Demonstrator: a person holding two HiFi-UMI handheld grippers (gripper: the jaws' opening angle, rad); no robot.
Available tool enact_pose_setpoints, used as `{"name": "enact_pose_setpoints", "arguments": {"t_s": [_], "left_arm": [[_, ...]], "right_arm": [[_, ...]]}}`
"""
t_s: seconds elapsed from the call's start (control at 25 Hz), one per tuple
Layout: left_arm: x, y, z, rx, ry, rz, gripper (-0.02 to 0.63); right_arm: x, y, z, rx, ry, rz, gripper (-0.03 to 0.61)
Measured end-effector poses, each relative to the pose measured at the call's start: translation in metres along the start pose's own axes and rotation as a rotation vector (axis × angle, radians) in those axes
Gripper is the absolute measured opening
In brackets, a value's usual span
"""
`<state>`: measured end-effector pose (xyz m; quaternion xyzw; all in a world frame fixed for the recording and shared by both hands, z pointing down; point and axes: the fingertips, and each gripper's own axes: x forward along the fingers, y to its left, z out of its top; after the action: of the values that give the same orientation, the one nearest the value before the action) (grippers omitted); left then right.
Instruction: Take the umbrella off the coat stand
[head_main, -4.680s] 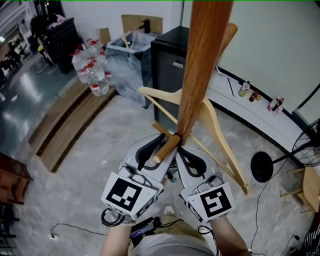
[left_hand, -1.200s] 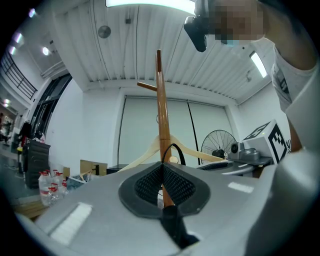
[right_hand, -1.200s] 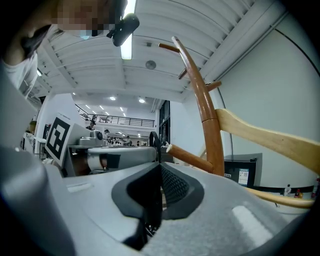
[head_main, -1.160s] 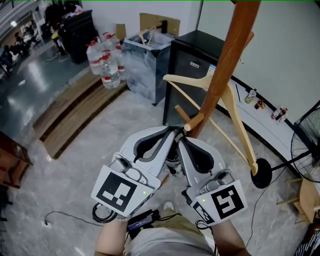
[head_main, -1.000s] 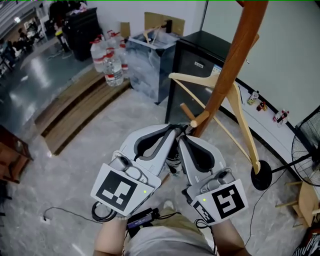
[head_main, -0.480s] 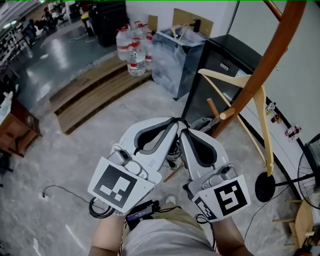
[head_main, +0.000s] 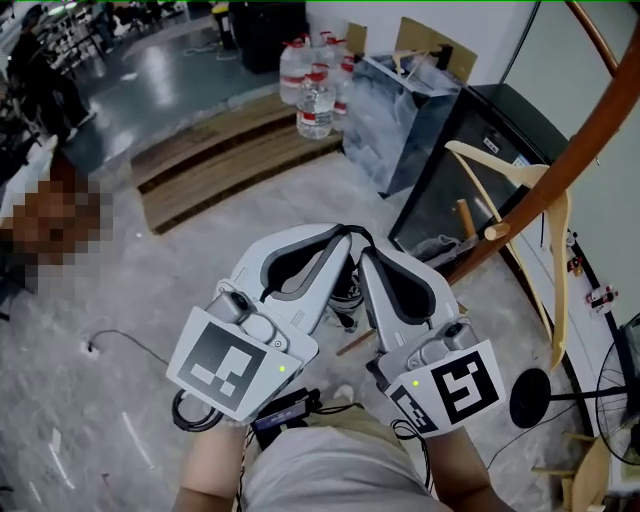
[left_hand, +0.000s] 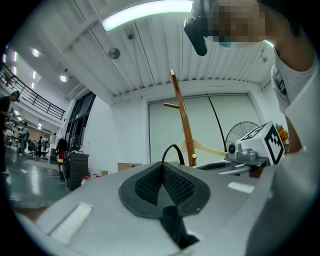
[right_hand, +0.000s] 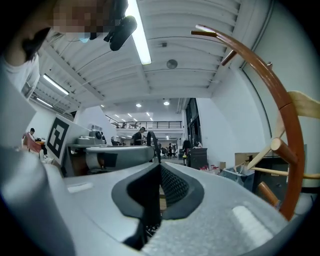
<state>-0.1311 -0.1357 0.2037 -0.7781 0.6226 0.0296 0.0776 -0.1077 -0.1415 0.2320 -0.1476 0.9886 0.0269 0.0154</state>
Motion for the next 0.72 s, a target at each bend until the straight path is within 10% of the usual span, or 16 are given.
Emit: {"name": "enact_pose_setpoints", "arguments": {"t_s": [0.72], "left_arm": [[-0.068, 0.023, -0.031, -0.015, 0.051, 0.175, 0.018]], "right_arm": [[0.021, 0.052, -0.013, 0.022, 0.022, 0.174, 0.002]]}}
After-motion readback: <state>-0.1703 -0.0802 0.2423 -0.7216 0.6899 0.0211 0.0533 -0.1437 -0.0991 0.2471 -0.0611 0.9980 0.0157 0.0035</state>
